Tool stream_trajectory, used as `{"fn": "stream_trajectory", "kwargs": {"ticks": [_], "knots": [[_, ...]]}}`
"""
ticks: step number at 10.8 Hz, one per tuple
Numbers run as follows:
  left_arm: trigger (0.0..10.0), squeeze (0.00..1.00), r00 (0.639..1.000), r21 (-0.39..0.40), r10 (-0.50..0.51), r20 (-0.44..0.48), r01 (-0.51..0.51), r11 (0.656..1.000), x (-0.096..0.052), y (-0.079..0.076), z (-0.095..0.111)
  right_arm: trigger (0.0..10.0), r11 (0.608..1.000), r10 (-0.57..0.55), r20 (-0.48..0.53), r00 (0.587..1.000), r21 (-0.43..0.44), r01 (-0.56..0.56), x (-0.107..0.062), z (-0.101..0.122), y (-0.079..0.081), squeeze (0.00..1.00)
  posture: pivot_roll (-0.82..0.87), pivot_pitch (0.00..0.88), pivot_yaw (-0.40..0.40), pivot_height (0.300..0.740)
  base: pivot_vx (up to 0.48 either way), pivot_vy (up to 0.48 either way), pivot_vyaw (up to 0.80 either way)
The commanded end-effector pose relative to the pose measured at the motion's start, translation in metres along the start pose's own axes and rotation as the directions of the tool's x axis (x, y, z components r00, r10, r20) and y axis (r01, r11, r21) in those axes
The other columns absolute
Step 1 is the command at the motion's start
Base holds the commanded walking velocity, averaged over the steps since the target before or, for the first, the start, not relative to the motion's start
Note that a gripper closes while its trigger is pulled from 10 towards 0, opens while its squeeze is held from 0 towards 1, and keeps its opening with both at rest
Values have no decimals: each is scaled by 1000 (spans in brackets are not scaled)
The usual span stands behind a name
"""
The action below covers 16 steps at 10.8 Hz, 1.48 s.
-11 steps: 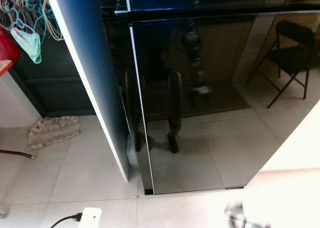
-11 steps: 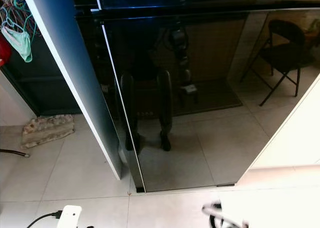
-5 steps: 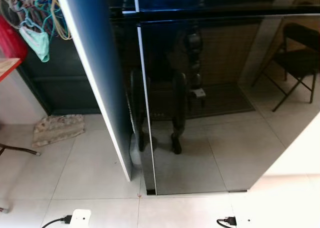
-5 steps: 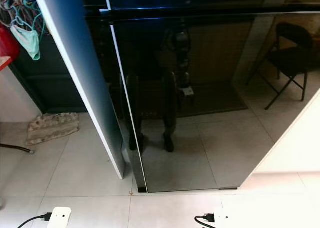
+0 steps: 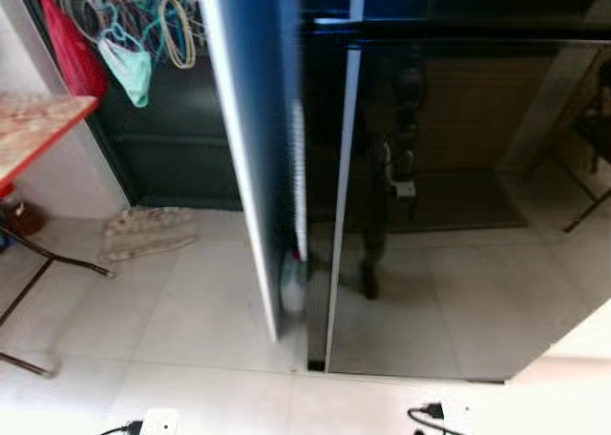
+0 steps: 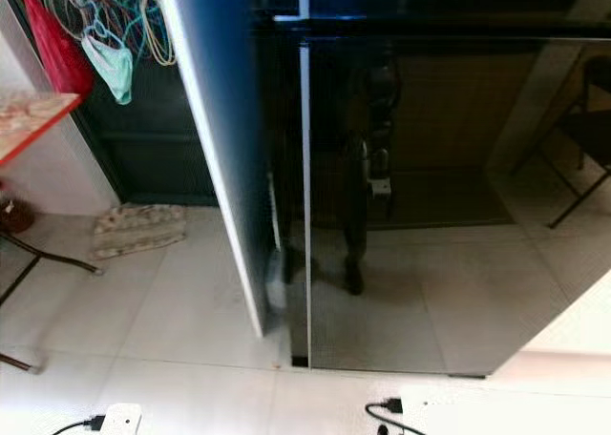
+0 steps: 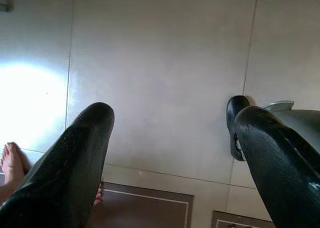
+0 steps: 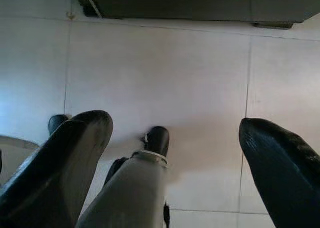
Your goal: Restocking fridge
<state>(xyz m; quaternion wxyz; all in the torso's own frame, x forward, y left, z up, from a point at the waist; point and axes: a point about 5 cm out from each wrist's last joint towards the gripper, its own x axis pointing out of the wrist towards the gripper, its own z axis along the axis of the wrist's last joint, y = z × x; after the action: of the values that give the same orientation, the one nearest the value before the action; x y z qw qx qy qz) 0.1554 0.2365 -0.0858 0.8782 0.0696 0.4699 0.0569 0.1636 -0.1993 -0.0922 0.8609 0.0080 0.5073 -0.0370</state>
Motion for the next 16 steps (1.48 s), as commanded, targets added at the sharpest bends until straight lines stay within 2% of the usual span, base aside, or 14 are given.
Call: {"fn": "stream_trajectory", "kwargs": {"ticks": [1, 2, 9, 10, 11, 16], "knots": [[10000, 0, 1000, -3, 6, -14, -6, 1000, 0, -2, -2, 10000, 999, 16, -20, 1000, -28, -17, 0, -4, 3, 0, 21, 0, 7, 740, 0, 322, 0], [10000, 0, 1000, -8, -1, -6, 1, 1000, 0, -6, -1, 10000, 998, 7, -24, 1000, -58, -8, -1, -3, -4, 0, 17, 0, 7, 740, 0, 322, 0], [10000, 0, 1000, -8, 0, -5, 0, 1000, 0, -6, -1, 10000, 998, 5, -26, 1000, -62, -7, -1, -3, -5, 0, 17, 0, 7, 740, 0, 322, 0], [10000, 0, 1000, 5, -11, -18, 11, 1000, -1, -7, -5, 10000, 999, 16, -22, 1000, -29, -17, 0, -12, 15, 0, 21, 0, -6, 740, 0, 326, 0], [10000, 0, 1000, 10, -19, -25, 19, 1000, -1, -8, -8, 10000, 1000, 17, -25, 1000, -20, -17, -1, -16, 22, 0, 25, 0, -9, 740, 0, 326, 0], [10000, 0, 999, 8, -23, -28, 23, 1000, -2, -9, -10, 10000, 999, 18, -23, 1000, -27, -18, -1, -17, 23, 0, 32, 0, -11, 740, 0, 323, 0]]}}
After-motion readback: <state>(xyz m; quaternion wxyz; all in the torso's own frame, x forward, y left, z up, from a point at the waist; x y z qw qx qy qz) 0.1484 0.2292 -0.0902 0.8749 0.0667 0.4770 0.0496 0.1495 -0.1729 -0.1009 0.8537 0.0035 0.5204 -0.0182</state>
